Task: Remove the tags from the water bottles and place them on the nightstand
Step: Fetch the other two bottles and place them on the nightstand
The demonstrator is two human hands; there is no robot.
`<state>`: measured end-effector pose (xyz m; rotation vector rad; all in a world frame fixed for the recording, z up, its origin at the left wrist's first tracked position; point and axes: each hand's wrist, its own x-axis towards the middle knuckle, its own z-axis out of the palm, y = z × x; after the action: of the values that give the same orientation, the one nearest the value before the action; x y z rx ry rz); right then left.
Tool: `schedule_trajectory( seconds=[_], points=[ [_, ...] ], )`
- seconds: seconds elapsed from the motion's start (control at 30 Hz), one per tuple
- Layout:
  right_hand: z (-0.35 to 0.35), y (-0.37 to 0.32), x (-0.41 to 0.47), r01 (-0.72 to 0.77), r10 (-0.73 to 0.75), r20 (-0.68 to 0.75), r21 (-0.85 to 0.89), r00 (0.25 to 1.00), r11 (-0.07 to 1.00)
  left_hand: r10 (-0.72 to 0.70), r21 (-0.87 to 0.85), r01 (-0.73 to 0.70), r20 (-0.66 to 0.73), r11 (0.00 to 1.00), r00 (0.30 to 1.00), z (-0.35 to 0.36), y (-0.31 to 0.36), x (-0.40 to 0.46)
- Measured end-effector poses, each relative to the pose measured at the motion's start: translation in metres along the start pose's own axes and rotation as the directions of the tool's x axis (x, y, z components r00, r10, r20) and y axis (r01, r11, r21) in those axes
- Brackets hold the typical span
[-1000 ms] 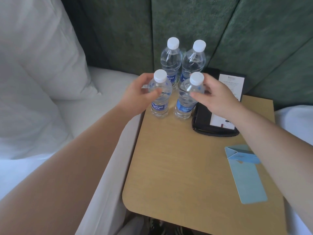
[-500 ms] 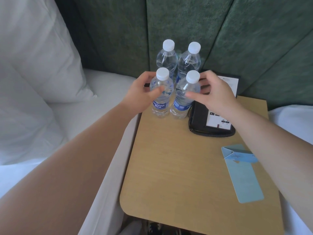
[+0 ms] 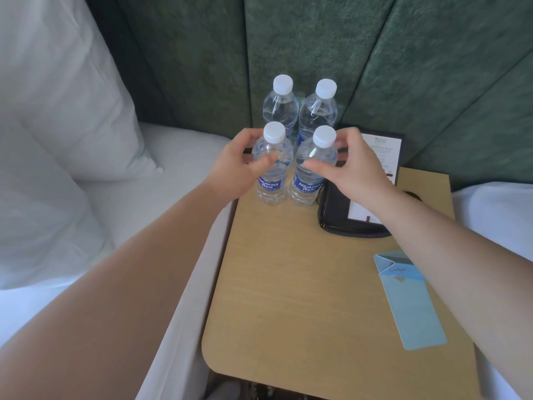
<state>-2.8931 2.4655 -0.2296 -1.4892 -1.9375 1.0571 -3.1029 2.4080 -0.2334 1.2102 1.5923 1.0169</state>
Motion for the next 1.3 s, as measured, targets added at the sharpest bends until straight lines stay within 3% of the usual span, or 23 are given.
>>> schedule_trajectory(
  seconds=[0.1, 0.37, 0.9, 1.03, 1.13, 1.3],
  points=[
    [-0.001, 0.003, -0.004, -0.051, 0.027, 0.131, 0.187, 0.991, 0.981, -0.002, 0.022, 0.002, -0.027, 1.000, 1.000, 0.003, -0.003, -0.001],
    [0.010, 0.001, -0.006, -0.075, 0.086, -0.036, 0.247, 0.996, 0.966, 0.002, 0.044, 0.005, -0.164, 0.999, 0.986, 0.021, -0.010, 0.002],
    [0.023, -0.009, 0.020, -0.144, 0.191, -0.184, 0.239, 0.964, 0.960, 0.032, 0.047, -0.026, -0.128, 0.999, 0.991, 0.012, -0.008, 0.044],
    [0.024, -0.011, 0.016, -0.152, 0.200, -0.199, 0.233, 0.959, 0.960, 0.011, 0.092, 0.000, -0.124, 0.996, 0.992, 0.018, -0.005, 0.037],
    [0.018, -0.013, 0.012, -0.175, 0.212, -0.130, 0.245, 0.969, 0.953, -0.051, 0.146, 0.072, -0.142, 0.987, 0.988, 0.021, 0.001, 0.028],
    [-0.002, -0.028, -0.015, -0.179, 0.190, -0.118, 0.098, 0.975, 0.979, -0.024, 0.343, 0.082, -0.171, 0.936, 0.985, 0.015, 0.025, -0.007]
  ],
)
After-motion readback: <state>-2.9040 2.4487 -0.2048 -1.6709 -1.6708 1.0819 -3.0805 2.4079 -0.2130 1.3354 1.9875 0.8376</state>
